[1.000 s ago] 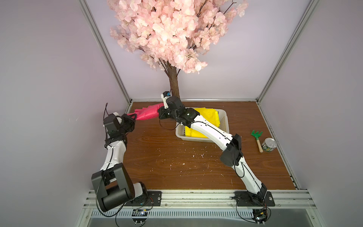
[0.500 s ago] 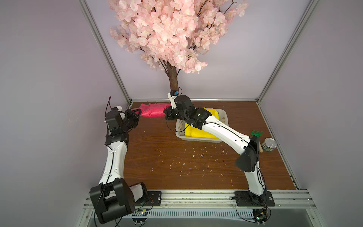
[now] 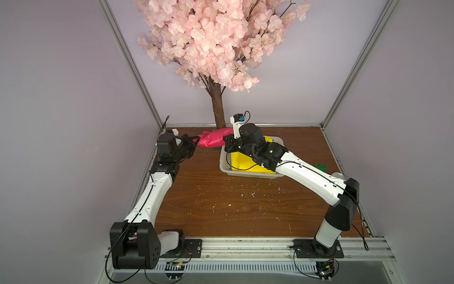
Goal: Put the folded raincoat in the basket
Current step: Place the raincoat in the basket.
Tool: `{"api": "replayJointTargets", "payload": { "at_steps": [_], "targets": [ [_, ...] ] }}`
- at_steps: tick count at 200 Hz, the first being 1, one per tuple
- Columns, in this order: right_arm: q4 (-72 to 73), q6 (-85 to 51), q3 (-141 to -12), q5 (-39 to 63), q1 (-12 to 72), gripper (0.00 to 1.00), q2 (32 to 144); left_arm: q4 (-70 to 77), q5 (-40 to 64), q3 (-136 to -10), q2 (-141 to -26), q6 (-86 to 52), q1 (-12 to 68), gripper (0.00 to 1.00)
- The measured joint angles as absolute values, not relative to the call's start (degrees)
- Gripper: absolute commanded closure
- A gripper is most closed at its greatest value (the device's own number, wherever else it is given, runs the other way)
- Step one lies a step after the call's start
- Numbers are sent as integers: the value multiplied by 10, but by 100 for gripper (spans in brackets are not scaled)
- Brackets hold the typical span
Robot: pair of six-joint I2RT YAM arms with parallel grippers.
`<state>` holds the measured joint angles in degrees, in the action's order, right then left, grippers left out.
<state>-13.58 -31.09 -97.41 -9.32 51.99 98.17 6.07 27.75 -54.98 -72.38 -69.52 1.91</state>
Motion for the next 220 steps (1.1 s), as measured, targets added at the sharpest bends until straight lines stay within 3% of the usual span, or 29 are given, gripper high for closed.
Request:
{"api": "replayJointTargets", "payload": {
  "at_steps": [115,174,183,206,220],
  "targets": [
    [-88,-328,-695,-110,404,100,802,136,217,-637,-898,-697,209,100],
    [-67,-340,-580,-88,376,100,758,171,181,-562,-871,-695,252,84],
    [-66,-343,-562,-86,373,100,754,174,178,-548,-867,-697,255,75],
    [-67,-349,-522,-86,366,100,743,182,176,-520,-864,-695,266,41],
    [-65,-354,-505,-86,363,95,738,184,176,-507,-864,-697,272,20]
  ]
}}
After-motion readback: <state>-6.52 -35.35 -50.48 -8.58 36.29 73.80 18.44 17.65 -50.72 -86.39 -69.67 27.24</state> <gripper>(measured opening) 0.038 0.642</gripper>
